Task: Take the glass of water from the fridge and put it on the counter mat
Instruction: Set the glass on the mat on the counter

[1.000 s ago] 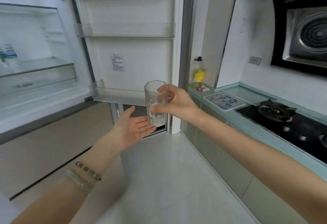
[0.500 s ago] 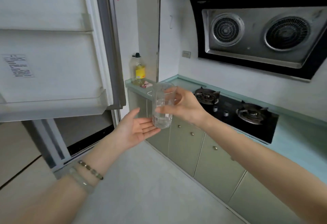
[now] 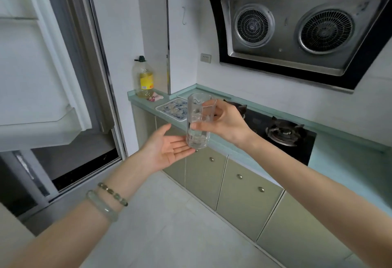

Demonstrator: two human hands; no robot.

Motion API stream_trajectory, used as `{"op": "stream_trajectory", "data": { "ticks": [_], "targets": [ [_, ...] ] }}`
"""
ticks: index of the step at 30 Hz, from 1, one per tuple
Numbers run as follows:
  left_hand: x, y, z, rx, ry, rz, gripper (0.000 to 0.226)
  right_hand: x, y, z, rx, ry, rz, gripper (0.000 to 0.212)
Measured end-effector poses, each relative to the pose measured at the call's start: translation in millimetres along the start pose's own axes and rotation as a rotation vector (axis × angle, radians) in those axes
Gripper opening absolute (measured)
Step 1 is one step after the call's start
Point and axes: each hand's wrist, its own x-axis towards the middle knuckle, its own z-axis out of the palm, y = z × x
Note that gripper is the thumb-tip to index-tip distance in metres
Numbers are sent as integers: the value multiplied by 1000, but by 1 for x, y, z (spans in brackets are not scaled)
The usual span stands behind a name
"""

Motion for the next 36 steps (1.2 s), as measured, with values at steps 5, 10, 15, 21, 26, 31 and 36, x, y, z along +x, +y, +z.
{"op": "stream_trajectory", "data": {
  "ticks": [5, 10, 15, 21, 26, 31, 36],
  "targets": [
    [37, 3, 2, -16, 10, -13, 62, 27, 25, -4, 17, 0, -1, 54],
    [85, 20, -5, -4, 26, -31, 62, 70, 53, -1, 18, -5, 8, 55],
    [147, 45, -15, 17, 26, -38, 60, 129, 84, 5, -4, -19, 28, 57],
    [233, 101, -23, 58, 19, -44, 60, 221, 110, 14, -33, -9, 33, 62],
    [306, 148, -34, 70, 14, -39, 60, 295, 133, 25, -34, 28, 30, 62],
    [366, 168, -51, 36, 17, -66, 63, 351, 162, 37, -46, -2, 57, 62],
    [429, 190, -68, 24, 29, -99, 63, 407, 195, 49, -47, -26, 67, 61]
  ]
}}
